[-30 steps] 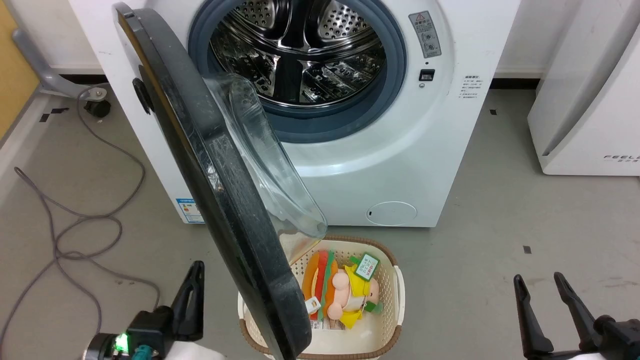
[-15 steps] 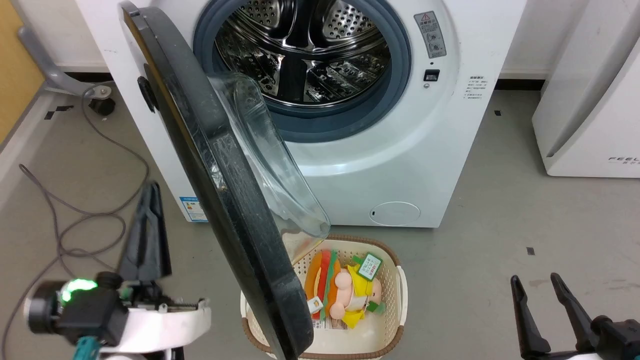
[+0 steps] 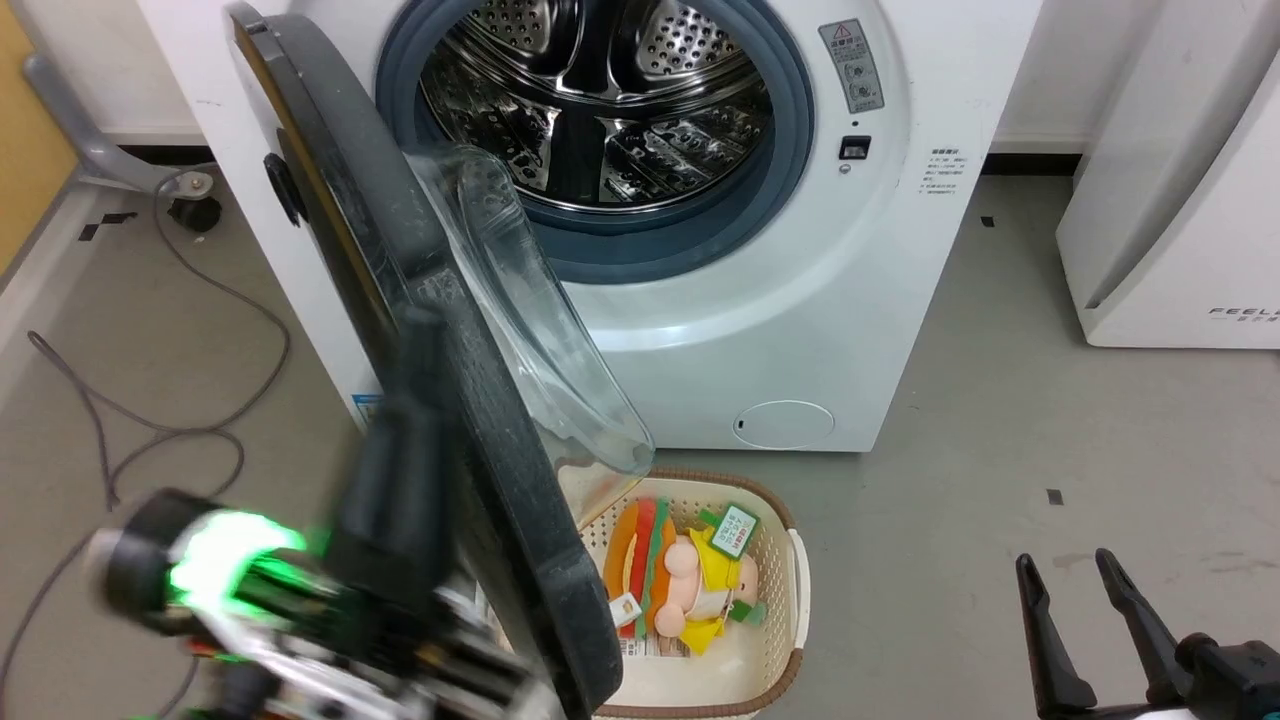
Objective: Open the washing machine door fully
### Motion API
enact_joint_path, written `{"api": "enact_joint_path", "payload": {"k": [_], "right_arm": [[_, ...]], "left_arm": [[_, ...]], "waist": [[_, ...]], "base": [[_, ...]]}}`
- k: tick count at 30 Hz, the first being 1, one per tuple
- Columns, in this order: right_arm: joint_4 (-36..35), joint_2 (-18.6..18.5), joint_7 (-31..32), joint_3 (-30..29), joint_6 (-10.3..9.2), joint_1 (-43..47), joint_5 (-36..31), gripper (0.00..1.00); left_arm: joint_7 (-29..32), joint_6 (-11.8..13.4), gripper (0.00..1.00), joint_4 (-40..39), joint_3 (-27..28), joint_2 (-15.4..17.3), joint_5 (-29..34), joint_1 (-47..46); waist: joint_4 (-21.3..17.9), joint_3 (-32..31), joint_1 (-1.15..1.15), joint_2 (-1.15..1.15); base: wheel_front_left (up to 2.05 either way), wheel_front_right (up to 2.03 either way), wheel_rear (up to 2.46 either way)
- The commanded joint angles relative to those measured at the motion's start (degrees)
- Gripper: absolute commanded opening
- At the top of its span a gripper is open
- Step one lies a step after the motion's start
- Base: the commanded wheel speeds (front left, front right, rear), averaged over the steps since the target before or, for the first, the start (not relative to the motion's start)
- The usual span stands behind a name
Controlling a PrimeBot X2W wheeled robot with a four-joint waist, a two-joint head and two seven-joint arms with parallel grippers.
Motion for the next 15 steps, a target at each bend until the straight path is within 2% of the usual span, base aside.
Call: {"api": "enact_joint_path", "payload": {"k": [1, 7, 15], "right_arm": [[0.15, 0.21, -0.44, -0.04, 0.03, 0.41, 0.12, 1.00], [0.73, 0.21, -0.50, -0.46, 0.03, 0.31, 0.21, 1.00], [1.19, 0.21, -0.67, -0.61, 0.03, -0.02, 0.26, 1.00]], "left_arm": [[0.92, -1.10, 0.00, -0.38, -2.31, -0.02, -0.85, 1.13], [5.58, -3.65, 0.00, 2.50, -11.33, 0.54, -3.39, 5.09], [12.31, -4.21, 0.00, 10.21, -18.45, 1.91, -5.30, 11.66]], "waist": [[0.03, 0.08, 0.00, 0.00], [0.15, 0.07, 0.00, 0.00], [0.17, 0.57, 0.00, 0.00]], "base": [[0.00, 0.00, 0.00], [0.00, 0.00, 0.00], [0.00, 0.00, 0.00]]}}
